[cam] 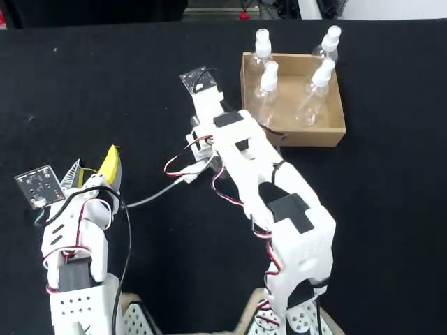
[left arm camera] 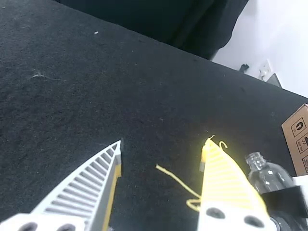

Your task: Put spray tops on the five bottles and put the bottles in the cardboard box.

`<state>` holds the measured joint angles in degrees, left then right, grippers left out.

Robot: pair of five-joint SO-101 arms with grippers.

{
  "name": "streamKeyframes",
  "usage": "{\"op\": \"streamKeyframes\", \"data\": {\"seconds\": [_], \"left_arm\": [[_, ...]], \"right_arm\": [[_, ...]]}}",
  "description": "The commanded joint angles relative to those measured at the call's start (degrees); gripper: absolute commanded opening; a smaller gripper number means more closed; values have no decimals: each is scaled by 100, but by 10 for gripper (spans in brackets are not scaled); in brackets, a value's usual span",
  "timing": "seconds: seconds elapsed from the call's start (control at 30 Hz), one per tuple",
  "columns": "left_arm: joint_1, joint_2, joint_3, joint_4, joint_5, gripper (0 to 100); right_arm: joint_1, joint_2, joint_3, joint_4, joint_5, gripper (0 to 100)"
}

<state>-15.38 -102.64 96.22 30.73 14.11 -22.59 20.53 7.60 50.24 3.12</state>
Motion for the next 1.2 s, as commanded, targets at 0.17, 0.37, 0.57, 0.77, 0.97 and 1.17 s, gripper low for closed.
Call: {"op": "streamKeyframes", "data": {"seconds": [0.17,0.37,0.57,0.77,0.97,1.17], "left_arm": [[66,26,127,0,-53,256],[66,26,127,0,-53,256],[66,26,127,0,-53,256],[66,26,127,0,-53,256],[66,26,127,0,-53,256],[57,26,127,0,-53,256]], "right_arm": [[343,-2097,-242,1881,44,145],[862,-3055,813,2444,686,145],[1925,-3952,2932,1503,1793,145],[3121,-4127,4259,501,3218,145],[3578,-3574,4268,387,3543,242],[3543,-3275,3547,1231,3508,329]]}}
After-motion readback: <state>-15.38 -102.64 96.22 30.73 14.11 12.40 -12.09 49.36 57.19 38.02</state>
